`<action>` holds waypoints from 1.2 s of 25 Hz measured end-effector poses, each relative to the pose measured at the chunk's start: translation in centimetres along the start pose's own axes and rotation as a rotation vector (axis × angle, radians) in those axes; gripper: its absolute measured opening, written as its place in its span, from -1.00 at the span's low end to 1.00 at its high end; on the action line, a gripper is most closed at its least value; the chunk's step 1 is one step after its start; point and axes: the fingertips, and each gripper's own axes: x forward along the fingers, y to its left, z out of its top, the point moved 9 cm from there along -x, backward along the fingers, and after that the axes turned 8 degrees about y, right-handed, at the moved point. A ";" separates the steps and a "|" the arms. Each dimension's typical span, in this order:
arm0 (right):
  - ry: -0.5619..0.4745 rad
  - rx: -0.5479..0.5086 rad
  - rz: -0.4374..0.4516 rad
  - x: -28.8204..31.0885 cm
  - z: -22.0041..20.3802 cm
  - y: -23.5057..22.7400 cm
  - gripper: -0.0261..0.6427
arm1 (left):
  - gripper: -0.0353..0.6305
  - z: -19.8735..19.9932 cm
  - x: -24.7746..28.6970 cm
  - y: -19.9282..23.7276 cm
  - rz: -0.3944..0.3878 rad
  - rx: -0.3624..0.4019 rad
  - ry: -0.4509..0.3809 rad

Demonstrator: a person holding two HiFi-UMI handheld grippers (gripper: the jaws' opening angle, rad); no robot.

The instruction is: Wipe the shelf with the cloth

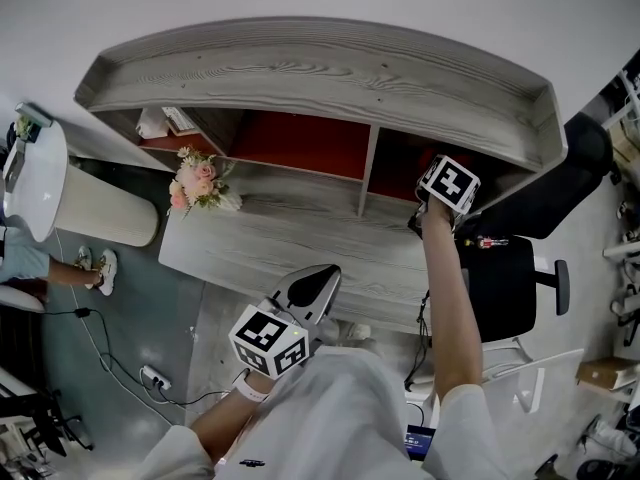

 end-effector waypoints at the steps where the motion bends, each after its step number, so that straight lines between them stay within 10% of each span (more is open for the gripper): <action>1: 0.013 -0.029 -0.015 0.3 0.0 0.2 0.00 | -0.89 0.0 0.0 0.1 0.002 -0.002 0.000; 6: 0.011 -0.093 -0.063 1.2 0.3 0.9 -0.02 | -0.89 0.3 0.1 0.8 0.004 -0.011 -0.005; 13: 0.003 -0.085 -0.042 1.1 0.1 0.5 -0.61 | -0.89 0.5 0.8 1.1 -0.014 -0.016 -0.002; 20: -0.151 0.036 -0.040 0.1 1.0 -1.3 -0.64 | -0.89 1.0 0.5 1.4 -0.015 -0.007 -0.006; 30: -0.494 -0.127 -0.057 -5.6 4.3 -0.5 -0.64 | -0.89 0.9 0.4 0.7 -0.041 0.007 -0.005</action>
